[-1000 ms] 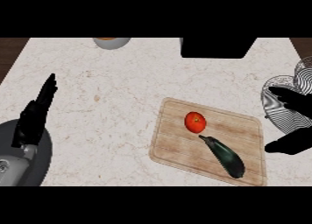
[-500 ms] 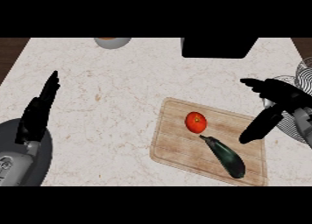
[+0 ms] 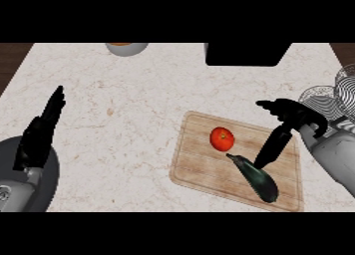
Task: Pick the eggplant from the cutting board and place it in the tiered basket
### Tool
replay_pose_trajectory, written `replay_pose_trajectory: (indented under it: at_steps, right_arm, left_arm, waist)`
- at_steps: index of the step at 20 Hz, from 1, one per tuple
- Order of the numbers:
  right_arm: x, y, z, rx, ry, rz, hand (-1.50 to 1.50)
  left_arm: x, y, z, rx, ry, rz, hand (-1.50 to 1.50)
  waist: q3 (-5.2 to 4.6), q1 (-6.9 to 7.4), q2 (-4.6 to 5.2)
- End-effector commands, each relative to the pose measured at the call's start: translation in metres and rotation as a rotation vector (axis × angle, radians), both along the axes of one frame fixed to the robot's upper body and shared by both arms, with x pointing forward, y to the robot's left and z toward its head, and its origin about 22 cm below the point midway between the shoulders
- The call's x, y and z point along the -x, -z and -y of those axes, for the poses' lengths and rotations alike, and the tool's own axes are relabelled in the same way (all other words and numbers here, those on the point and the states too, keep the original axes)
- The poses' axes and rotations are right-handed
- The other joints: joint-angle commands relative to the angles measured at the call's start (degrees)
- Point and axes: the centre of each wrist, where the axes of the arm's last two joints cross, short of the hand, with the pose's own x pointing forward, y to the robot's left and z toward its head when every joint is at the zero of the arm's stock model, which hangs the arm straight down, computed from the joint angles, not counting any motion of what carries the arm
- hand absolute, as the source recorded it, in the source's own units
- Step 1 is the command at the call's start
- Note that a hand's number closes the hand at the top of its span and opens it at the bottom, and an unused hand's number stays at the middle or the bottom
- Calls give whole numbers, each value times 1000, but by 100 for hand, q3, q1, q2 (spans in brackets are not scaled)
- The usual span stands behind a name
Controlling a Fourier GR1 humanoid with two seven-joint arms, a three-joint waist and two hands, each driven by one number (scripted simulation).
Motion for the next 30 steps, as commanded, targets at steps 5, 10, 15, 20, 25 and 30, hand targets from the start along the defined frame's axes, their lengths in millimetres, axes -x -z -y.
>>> replay_pose_trajectory:
  at_steps: [5, 10, 15, 20, 25, 30]
  right_arm:
    - [1, 25, -11, 140, 6, -144, -150]
    - [24, 19, -36, 157, -59, -114, -150]
    - [23, 25, -31, 245, -73, -90, -150]
    - [23, 13, -43, 260, -100, -76, -150]
    - [36, 44, -27, 266, -108, -117, -150]
    - [47, 52, -25, 261, -82, -135, -150]
  left_arm:
    - [8, -13, 4, 0, 5, 6, 0]
    - [6, 3, -5, -23, -13, -12, 0]
    - [5, 0, -16, 1, -6, 2, 0]
    - [5, -5, 0, -12, 3, 5, 0]
    - [-4, -8, 4, -11, -11, 11, 0]
    - [2, -4, -5, 10, -24, 7, 0]
  waist:
    - [5, -19, -8]
    - [0, -84, -16]
    - [-2, -72, -7]
    - [0, -48, -9]
    - [2, -87, -2]
    - [1, -103, -12]
